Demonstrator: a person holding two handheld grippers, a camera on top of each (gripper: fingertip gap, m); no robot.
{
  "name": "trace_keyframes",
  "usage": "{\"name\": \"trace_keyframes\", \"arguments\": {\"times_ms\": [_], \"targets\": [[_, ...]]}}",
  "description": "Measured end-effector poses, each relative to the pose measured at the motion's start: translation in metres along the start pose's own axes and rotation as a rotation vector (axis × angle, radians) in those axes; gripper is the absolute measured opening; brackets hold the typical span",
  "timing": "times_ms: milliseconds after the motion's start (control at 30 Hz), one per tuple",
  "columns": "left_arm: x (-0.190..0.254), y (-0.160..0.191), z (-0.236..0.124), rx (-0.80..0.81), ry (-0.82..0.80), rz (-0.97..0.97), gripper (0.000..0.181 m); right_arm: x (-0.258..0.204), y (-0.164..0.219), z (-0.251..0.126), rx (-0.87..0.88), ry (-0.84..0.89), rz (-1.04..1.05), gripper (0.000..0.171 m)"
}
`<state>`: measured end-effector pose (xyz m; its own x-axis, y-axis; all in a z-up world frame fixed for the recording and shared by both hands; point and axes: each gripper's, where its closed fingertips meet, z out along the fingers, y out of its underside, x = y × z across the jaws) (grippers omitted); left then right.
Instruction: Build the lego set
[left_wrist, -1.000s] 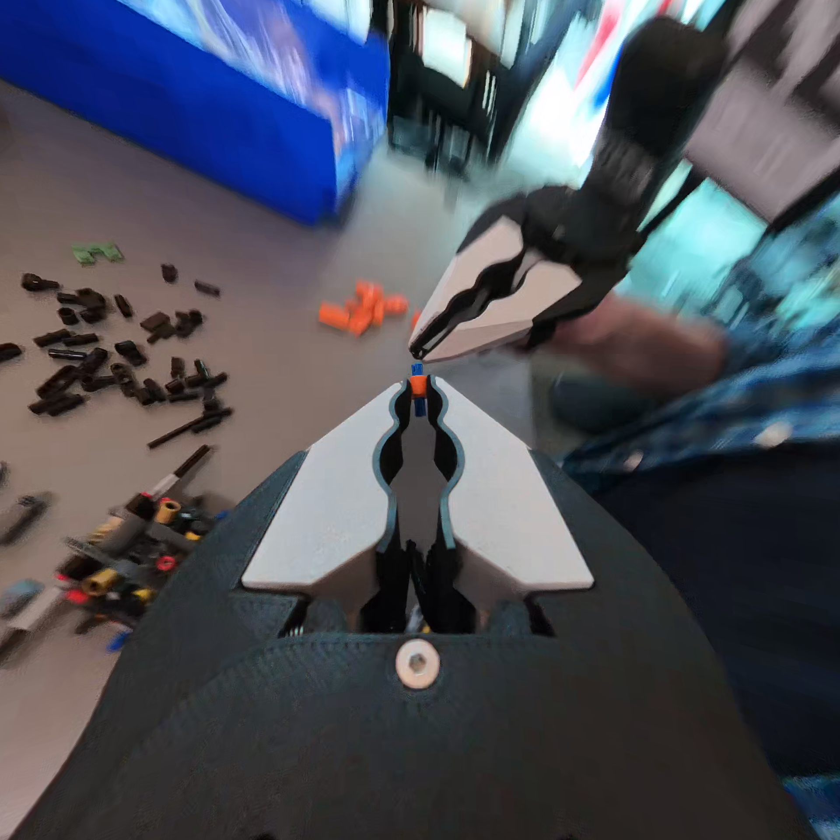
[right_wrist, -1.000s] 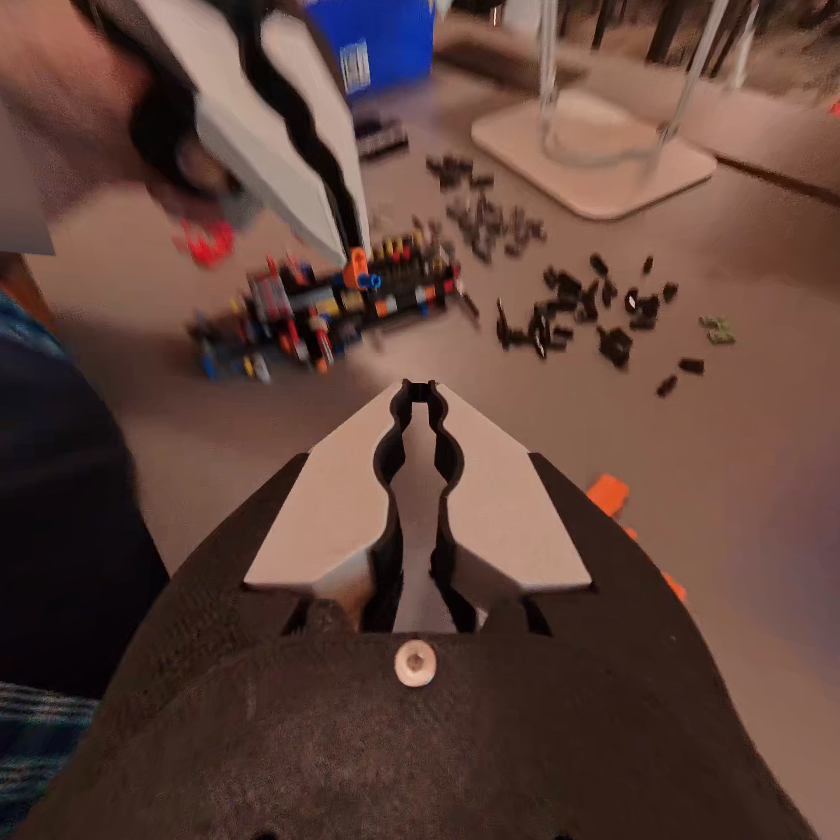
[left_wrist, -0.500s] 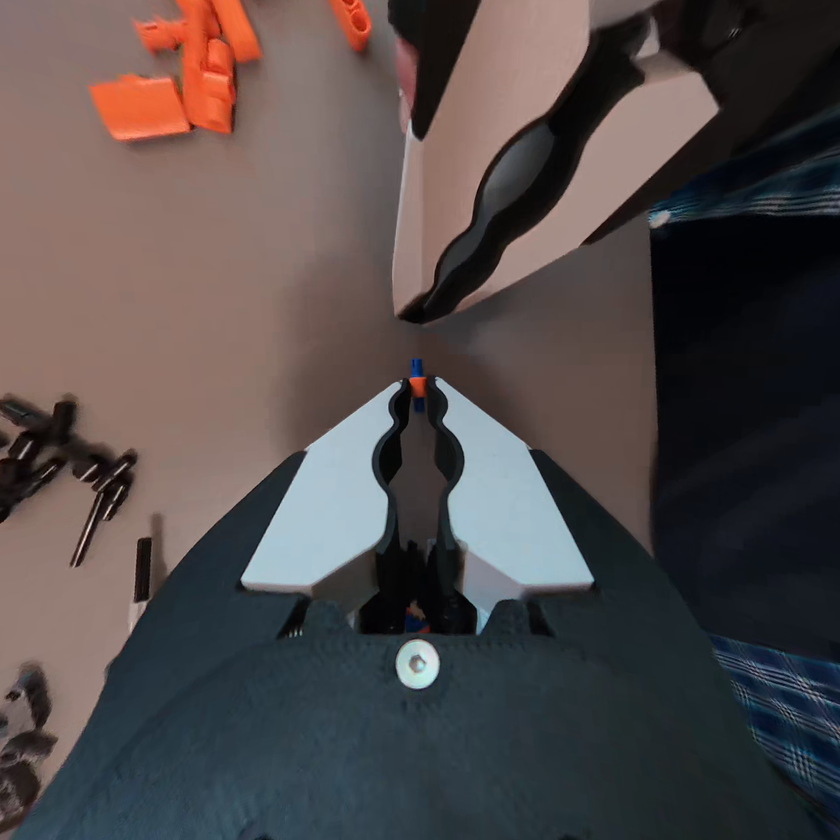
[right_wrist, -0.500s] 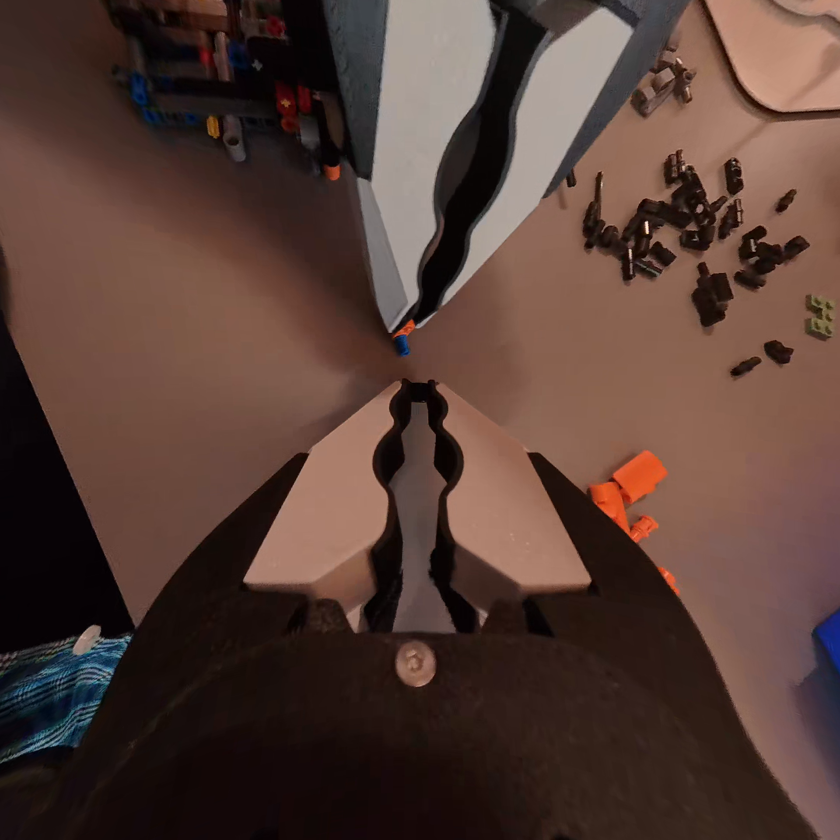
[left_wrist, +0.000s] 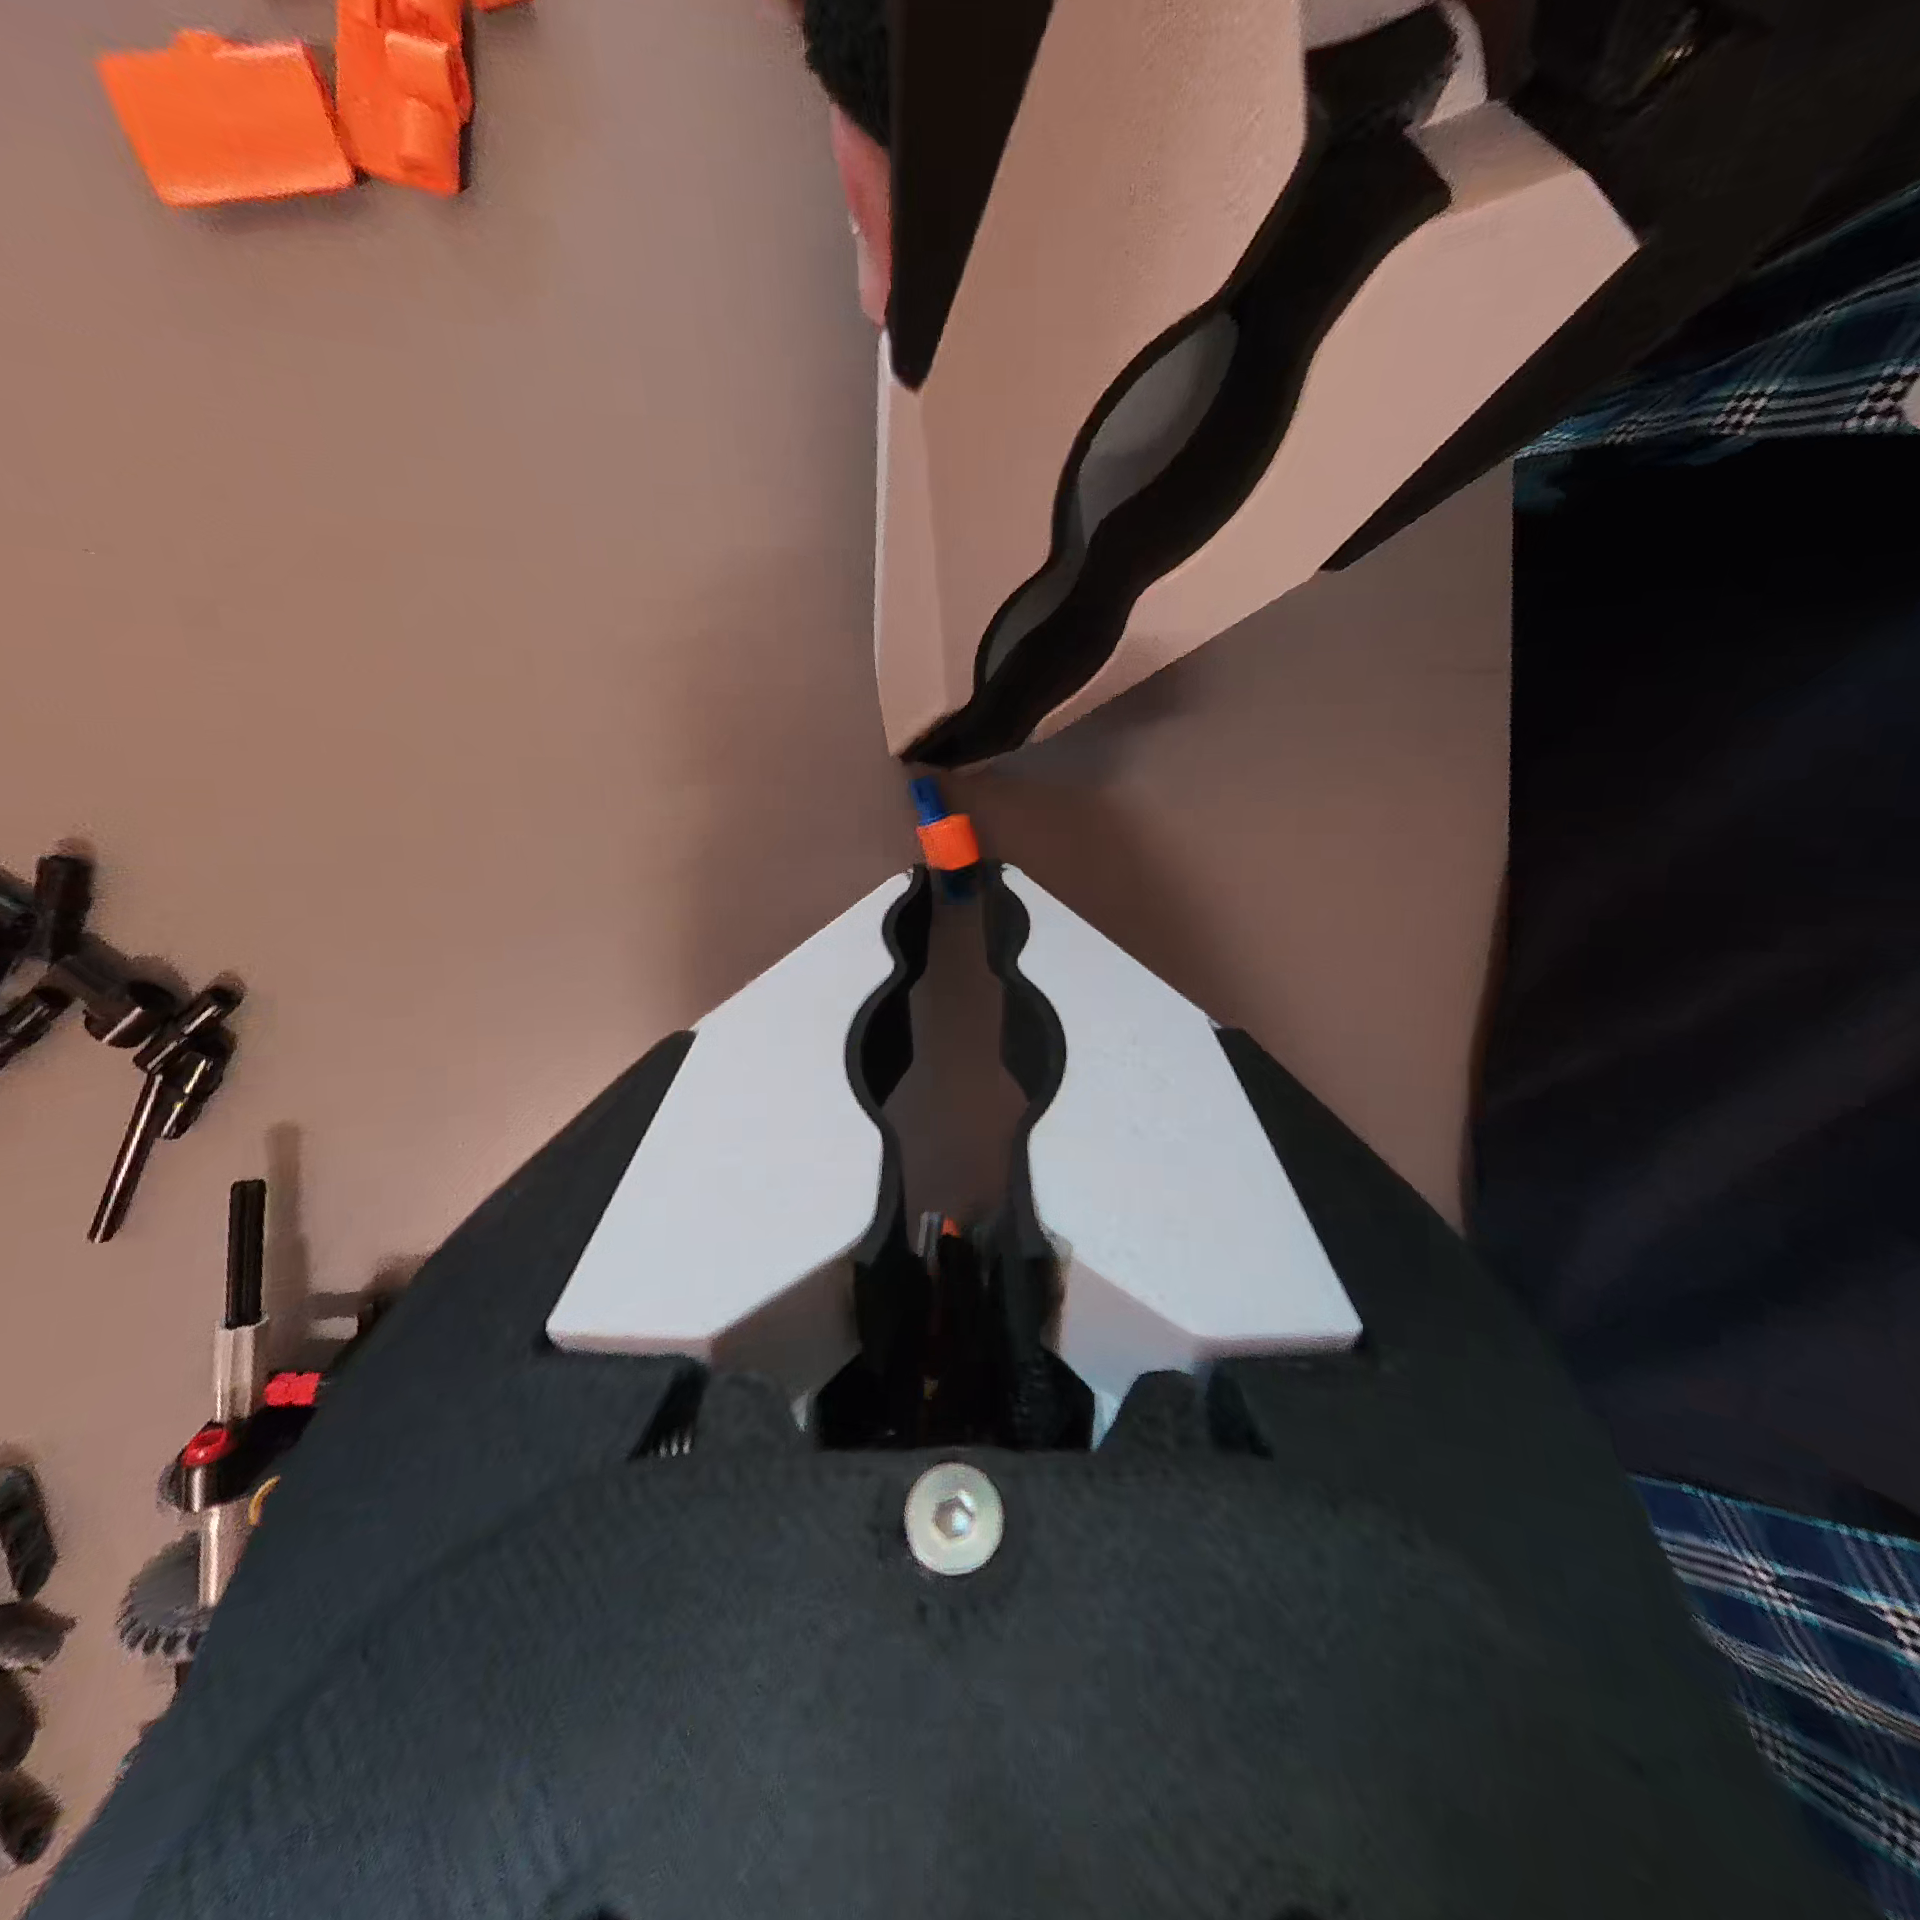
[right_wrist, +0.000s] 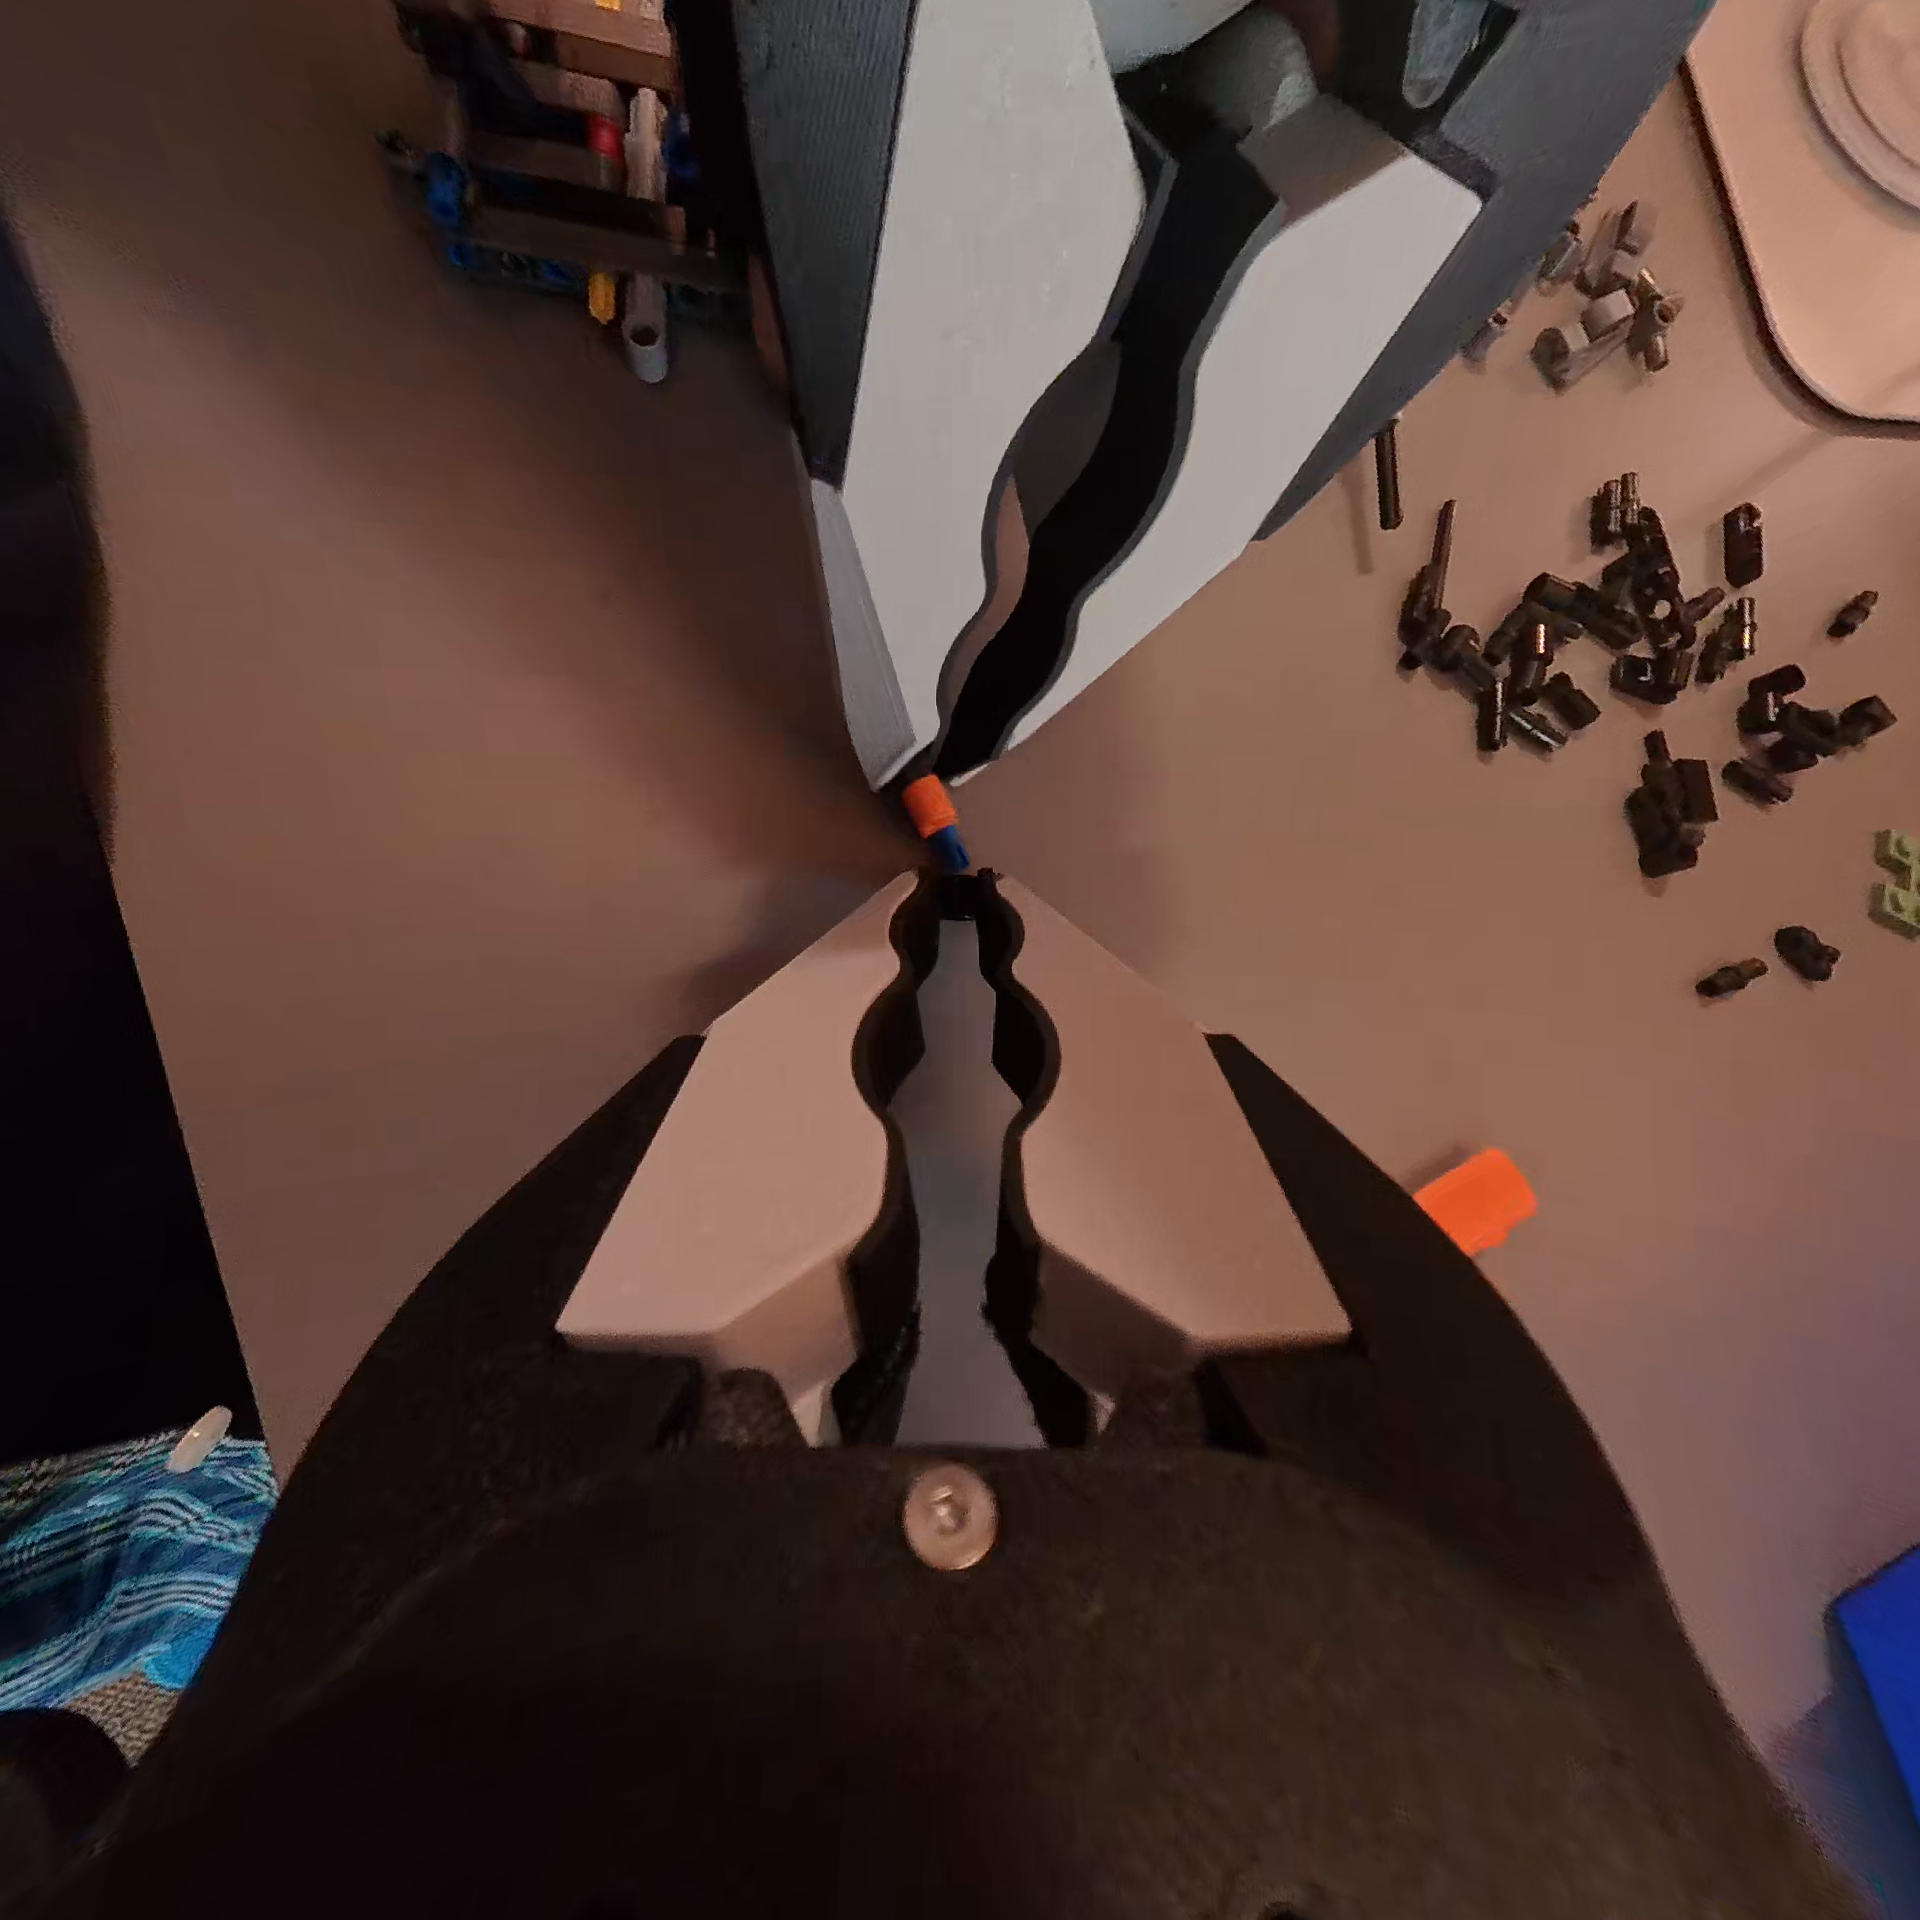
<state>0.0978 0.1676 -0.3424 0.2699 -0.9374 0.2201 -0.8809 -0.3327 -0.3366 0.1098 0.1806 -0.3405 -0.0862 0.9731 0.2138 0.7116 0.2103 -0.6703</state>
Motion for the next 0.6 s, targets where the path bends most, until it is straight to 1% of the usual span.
{"name": "trace_keyframes", "arguments": {"times_ms": [33,233,367,500,600], "targets": [[0.0,-0.001,0.0,0.0,-0.014,0.007,0.009,0.0,0.0,0.0,-0.001,-0.004,-0.007,0.004],[0.001,-0.005,-0.006,0.045,-0.078,0.008,0.019,0.0,0.003,-0.002,-0.01,-0.023,-0.029,0.004],[0.008,-0.005,-0.005,0.068,-0.104,-0.022,0.021,-0.002,0.003,-0.004,0.006,-0.049,-0.026,0.005],[0.007,-0.004,0.001,0.061,-0.146,-0.041,0.017,-0.005,0.002,-0.003,0.016,-0.101,-0.007,0.005],[0.003,-0.003,0.003,0.051,-0.169,-0.043,0.005,-0.005,0.002,-0.003,0.012,-0.148,0.026,0.011]]}}
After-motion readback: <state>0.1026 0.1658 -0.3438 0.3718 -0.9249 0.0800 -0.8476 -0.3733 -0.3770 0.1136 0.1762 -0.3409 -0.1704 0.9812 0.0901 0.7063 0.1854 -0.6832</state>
